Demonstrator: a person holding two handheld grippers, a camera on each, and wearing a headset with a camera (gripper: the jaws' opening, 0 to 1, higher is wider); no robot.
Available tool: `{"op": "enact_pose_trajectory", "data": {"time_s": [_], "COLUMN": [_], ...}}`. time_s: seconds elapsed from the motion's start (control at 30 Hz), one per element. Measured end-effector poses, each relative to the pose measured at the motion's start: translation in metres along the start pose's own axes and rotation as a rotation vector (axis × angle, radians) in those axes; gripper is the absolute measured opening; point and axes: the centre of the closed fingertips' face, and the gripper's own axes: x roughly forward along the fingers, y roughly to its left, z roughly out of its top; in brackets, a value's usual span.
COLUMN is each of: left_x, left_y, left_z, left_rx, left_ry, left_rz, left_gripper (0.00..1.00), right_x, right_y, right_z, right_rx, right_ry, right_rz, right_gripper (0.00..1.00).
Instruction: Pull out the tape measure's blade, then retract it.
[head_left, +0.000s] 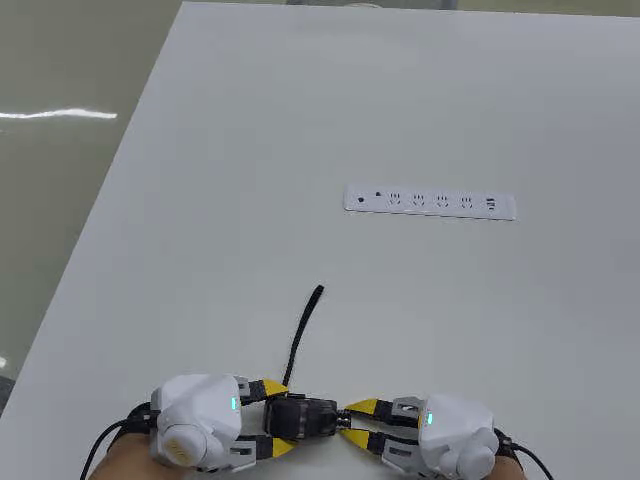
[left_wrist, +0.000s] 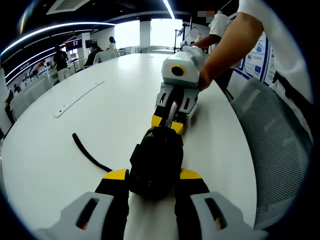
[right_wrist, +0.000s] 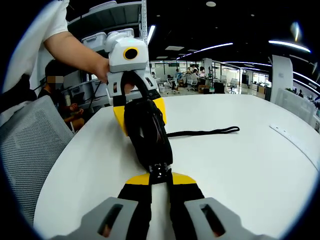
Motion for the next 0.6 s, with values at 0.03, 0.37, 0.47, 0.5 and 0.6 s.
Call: {"op": "enact_pose_trajectory", "data": {"time_s": [0.03, 0.37, 0.47, 0.5, 0.6], "left_x": [0.0001, 0.0021, 0.0022, 0.0024, 0.0025], "left_y": [-0.0001, 0.0004, 0.0006, 0.0006, -0.0002], "left_z": [0.0001, 0.0016, 0.0016, 0.0016, 0.0019], "left_rx": [0.000, -0.009, -0.010, -0.011, -0.007], "left_ry": [0.000, -0.008, -0.011, -0.012, -0.012], "left_rz": [-0.001, -0.005, -0.008, -0.009, -0.010], "left_gripper": [0.31, 0.31, 0.30, 0.30, 0.30], "right_x": [-0.0003, -0.0027, -0.0029, -0.0034, -0.0042], "right_y": [0.0004, 0.0000, -0.0003, -0.0002, 0.0005], "right_z": [0.0003, -0.0001, -0.0020, -0.0021, -0.0006], "right_rx": [0.005, 0.012, 0.011, 0.015, 0.015], "right_ry": [-0.001, -0.004, -0.004, -0.004, -0.002], "right_rz": [0.000, -0.015, -0.017, -0.019, -0.021], "right_gripper": [0.11, 0.11, 0.11, 0.11, 0.11]}}
